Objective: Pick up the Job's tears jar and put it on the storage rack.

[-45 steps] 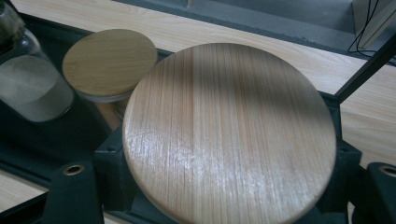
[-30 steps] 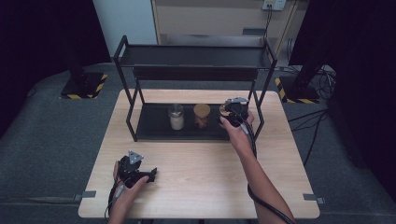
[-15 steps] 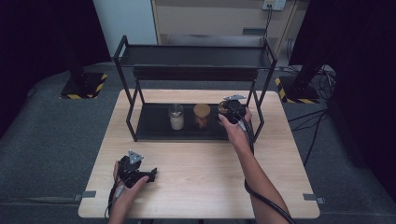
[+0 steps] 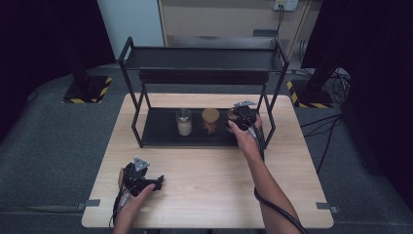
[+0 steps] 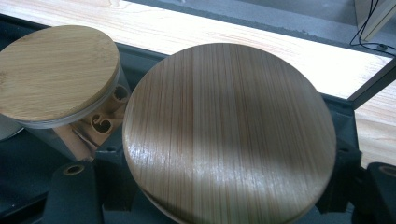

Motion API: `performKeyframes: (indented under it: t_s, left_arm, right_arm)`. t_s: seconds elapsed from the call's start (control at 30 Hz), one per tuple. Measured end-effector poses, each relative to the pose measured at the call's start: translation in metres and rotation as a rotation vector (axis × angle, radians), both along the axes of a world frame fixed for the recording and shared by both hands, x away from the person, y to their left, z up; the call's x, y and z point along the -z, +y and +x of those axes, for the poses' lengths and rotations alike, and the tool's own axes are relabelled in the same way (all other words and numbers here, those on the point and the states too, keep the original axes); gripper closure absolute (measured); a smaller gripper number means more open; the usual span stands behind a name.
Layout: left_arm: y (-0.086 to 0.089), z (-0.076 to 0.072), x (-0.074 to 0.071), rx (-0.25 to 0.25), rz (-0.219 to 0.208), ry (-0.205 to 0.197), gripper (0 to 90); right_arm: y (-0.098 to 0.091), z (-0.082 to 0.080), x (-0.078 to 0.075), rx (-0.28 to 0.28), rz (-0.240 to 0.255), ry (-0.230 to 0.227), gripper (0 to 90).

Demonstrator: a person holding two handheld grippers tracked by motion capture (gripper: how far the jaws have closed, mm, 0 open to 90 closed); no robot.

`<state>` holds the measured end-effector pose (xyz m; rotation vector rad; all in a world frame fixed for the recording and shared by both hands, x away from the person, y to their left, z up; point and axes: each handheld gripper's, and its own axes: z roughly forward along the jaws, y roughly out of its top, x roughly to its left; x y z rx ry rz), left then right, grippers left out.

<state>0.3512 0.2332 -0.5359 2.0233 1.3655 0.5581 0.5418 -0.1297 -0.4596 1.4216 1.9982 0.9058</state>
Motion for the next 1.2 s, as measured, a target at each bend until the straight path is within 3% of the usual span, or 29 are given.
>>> performKeyframes:
  t_s: [0.3,0.6,1.2]
  left_arm:
    - [0.0000,0.0000,0.0000,0.000,0.000,0.000,0.0]
    - [-0.0001,0.0000,0.0000,-0.001,0.000,0.000,0.0]
    - [0.0000,0.0000,0.0000,0.000,0.000,0.000,0.0]
  right_arm:
    - [0.0007,0.0059,0.0017,0.014,0.022,0.006,25.6]
    - [-0.0002,0.0076,0.0045,0.022,-0.007,0.004,25.6]
    - [-0.0006,0.0091,0.0080,0.023,0.000,0.008,25.6]
